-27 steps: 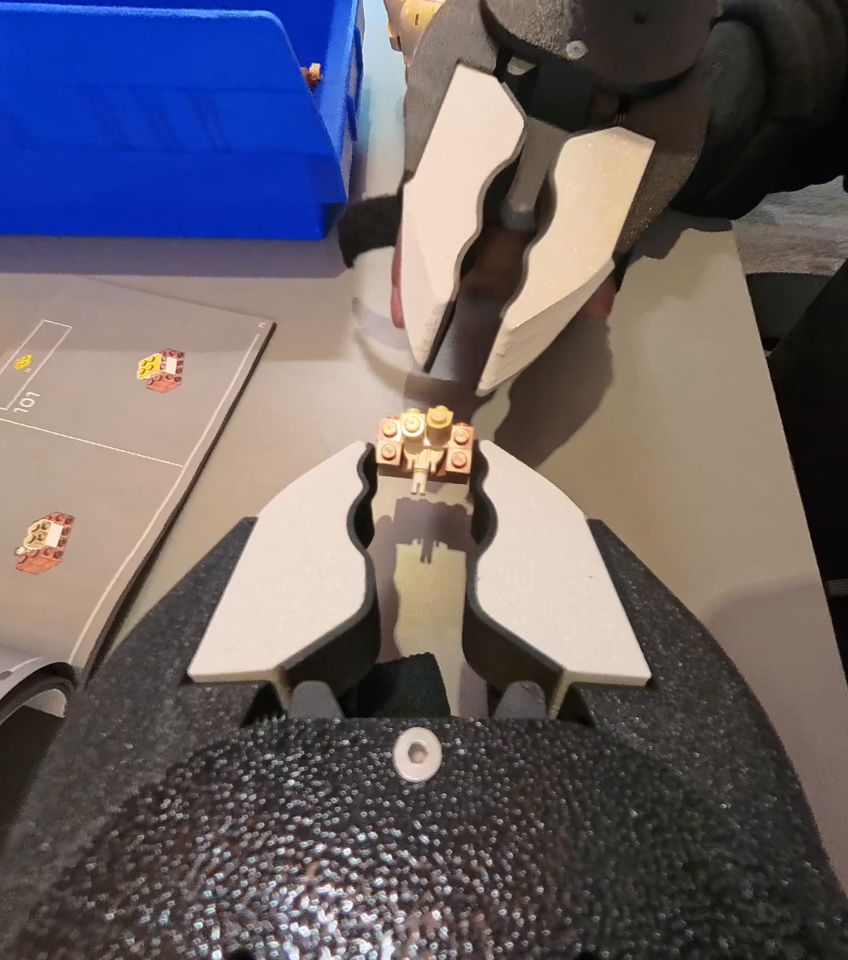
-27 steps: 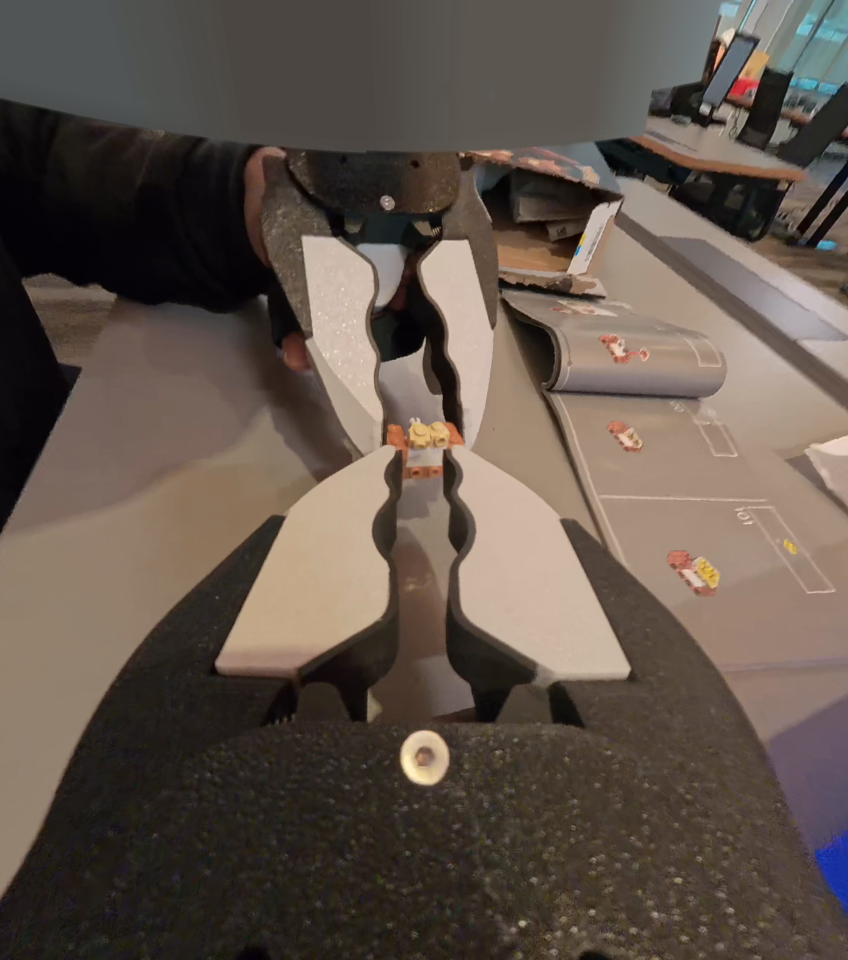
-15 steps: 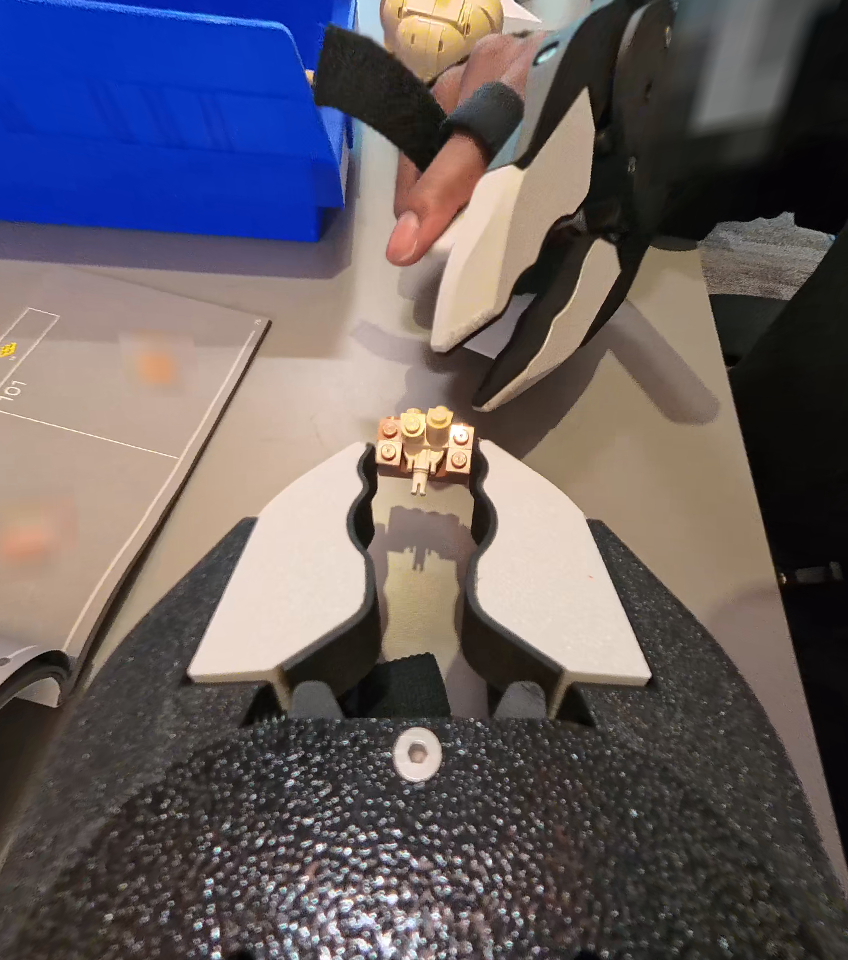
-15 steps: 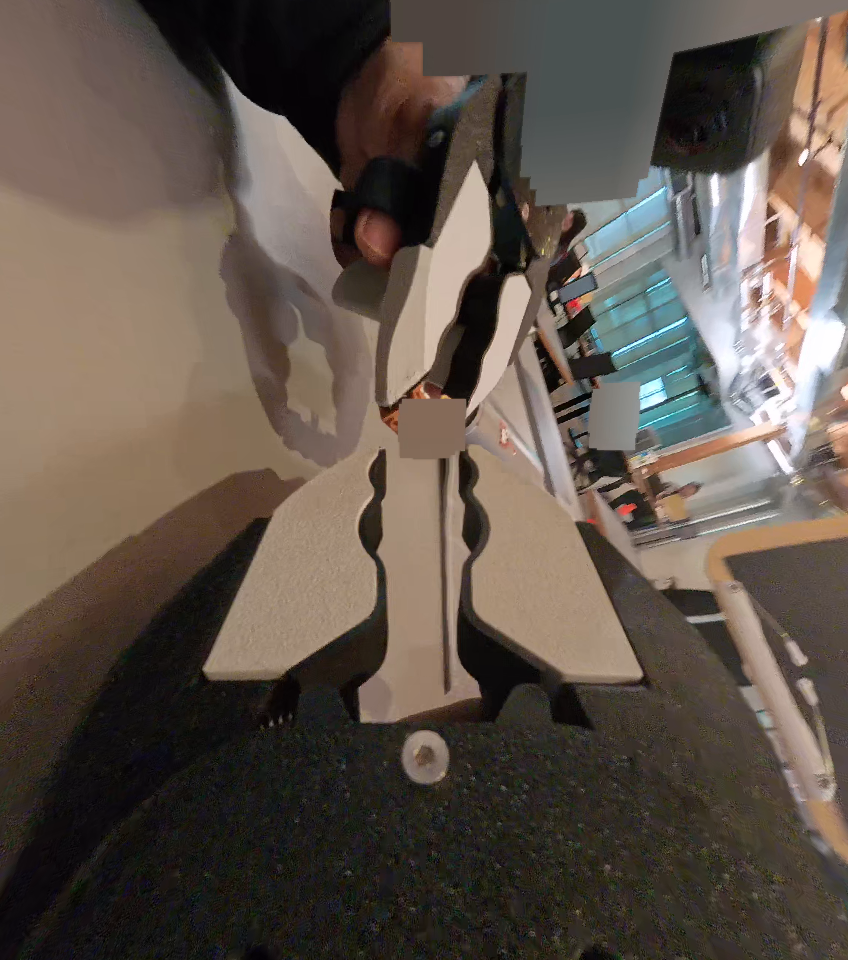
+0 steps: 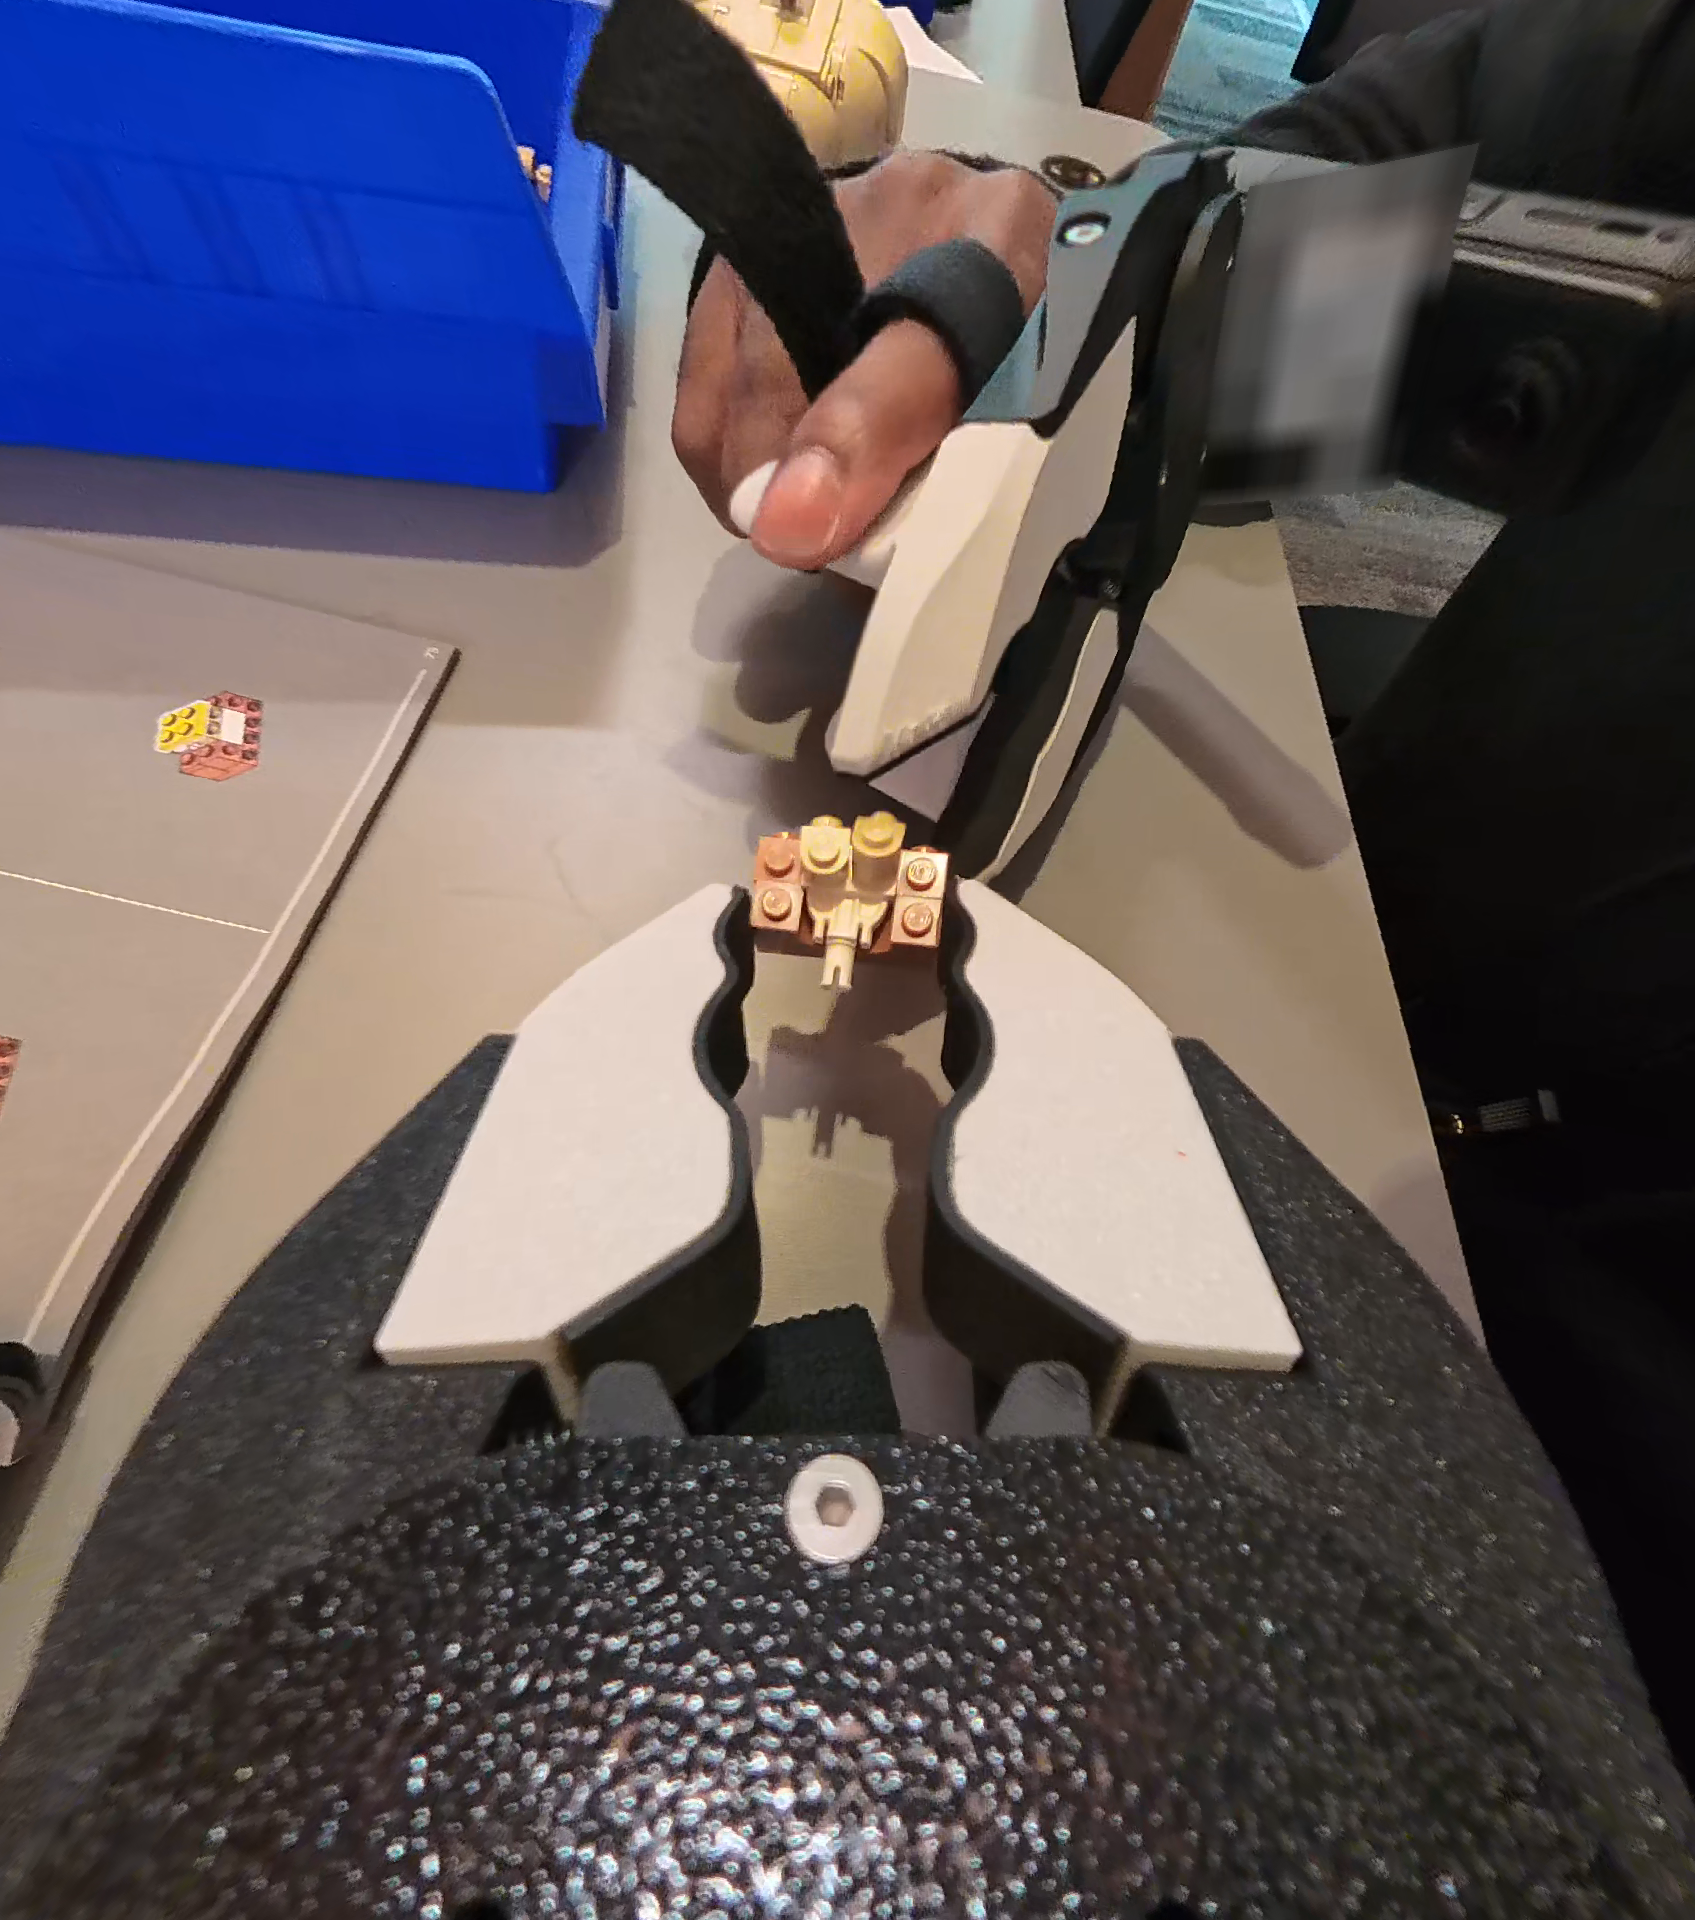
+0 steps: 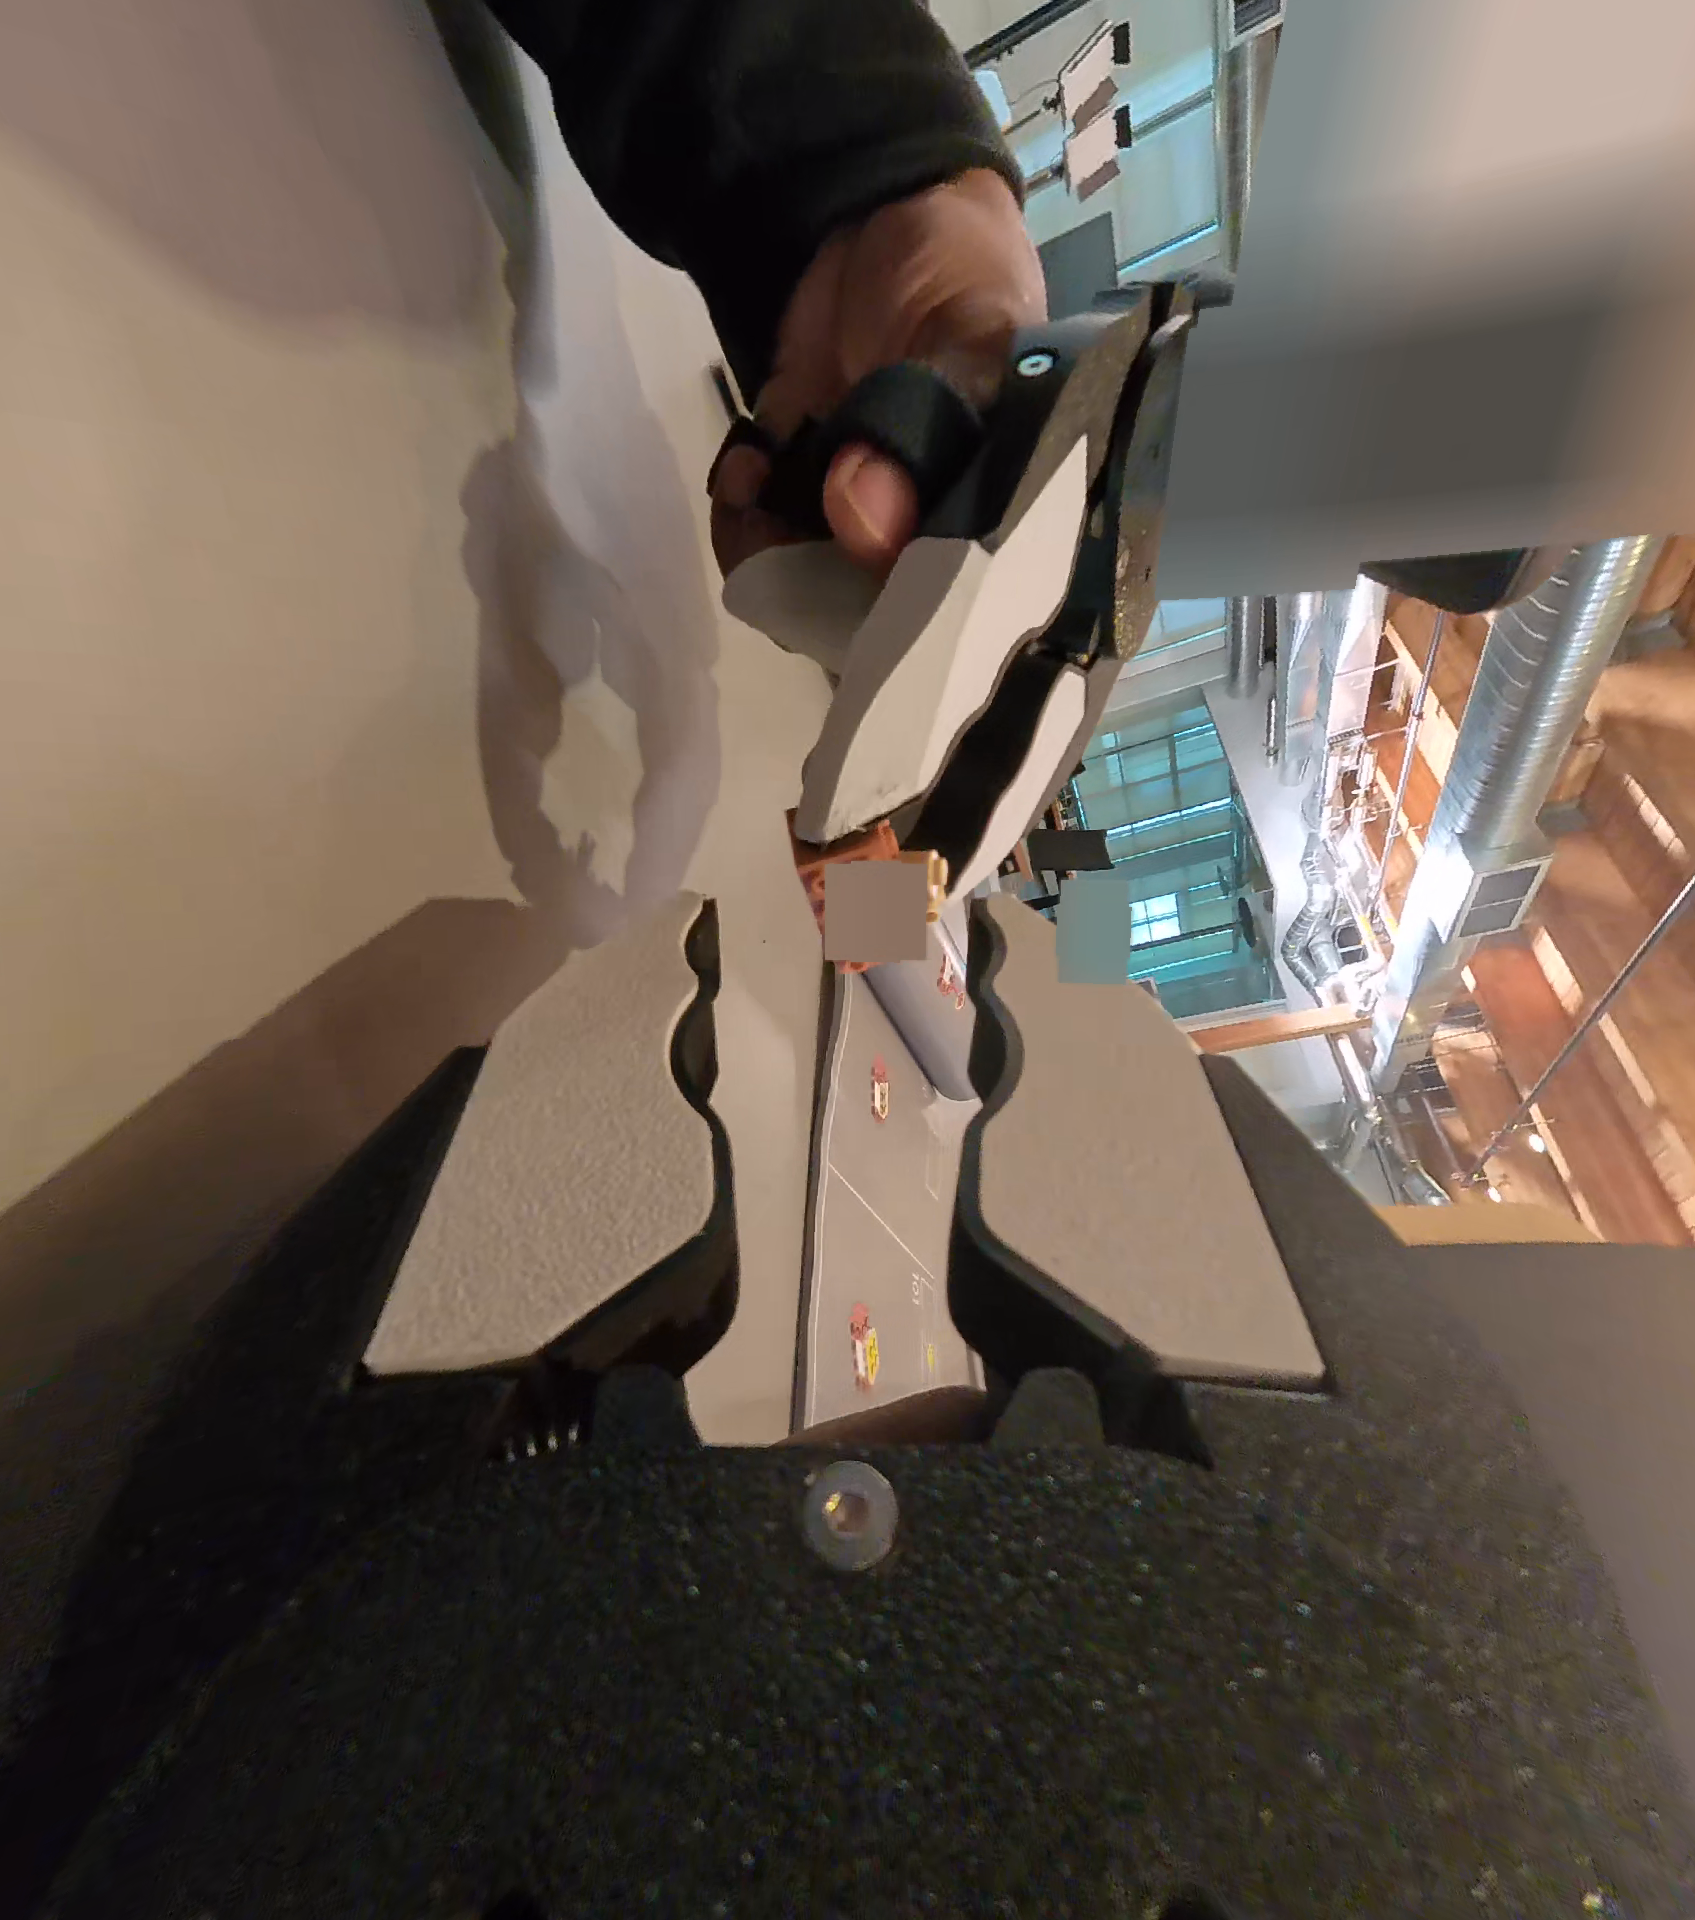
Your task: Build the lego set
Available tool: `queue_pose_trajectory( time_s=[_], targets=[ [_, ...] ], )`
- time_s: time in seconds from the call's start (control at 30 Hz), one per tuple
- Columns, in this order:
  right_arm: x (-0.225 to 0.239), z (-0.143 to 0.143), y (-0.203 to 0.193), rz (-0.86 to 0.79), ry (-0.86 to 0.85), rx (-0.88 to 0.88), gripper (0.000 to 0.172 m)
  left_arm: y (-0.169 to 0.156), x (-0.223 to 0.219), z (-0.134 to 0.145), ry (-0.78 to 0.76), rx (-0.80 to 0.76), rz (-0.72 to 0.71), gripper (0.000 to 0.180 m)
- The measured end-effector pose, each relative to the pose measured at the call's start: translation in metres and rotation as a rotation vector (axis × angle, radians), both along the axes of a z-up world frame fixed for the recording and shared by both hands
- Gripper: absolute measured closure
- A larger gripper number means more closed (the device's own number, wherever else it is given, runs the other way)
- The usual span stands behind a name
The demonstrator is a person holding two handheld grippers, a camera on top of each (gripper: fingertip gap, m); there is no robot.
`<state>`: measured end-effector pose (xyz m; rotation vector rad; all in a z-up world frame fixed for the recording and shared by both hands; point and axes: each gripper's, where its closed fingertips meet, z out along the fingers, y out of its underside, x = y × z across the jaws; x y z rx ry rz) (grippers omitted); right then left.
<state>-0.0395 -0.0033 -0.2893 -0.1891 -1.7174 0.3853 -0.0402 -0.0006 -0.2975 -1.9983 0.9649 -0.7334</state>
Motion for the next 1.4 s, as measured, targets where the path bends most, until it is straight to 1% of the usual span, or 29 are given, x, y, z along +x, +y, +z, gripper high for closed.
queue_pose_trajectory(
  time_s=[0.33, 0.4, 0.57, 0.83, 1.03, 1.2, 1.4],
  targets=[
    [-0.001, 0.001, -0.006, 0.015, 0.018, 0.031, 0.126, -0.004, 0.004, -0.004, 0.003, -0.026, -0.028, 0.147],
    [-0.003, -0.002, -0.007, 0.014, 0.011, 0.044, 0.129, -0.006, 0.006, -0.005, 0.004, -0.031, -0.038, 0.147],
    [-0.003, -0.004, -0.011, 0.020, 0.016, 0.073, 0.144, -0.010, 0.010, -0.007, 0.007, -0.052, -0.062, 0.147],
    [-0.002, -0.009, -0.015, 0.041, -0.035, 0.070, 0.145, -0.015, 0.012, -0.012, -0.030, -0.138, -0.072, 0.147],
    [-0.001, -0.012, -0.019, 0.063, -0.077, 0.063, 0.146, -0.019, 0.015, -0.015, -0.040, -0.166, -0.100, 0.147],
    [0.000, -0.014, -0.022, 0.077, -0.113, 0.014, 0.145, -0.021, 0.017, -0.015, -0.045, -0.165, -0.123, 0.147],
    [0.000, -0.011, -0.021, 0.064, -0.108, -0.006, 0.145, -0.021, 0.017, -0.011, -0.062, -0.154, -0.124, 0.147]
  ],
)
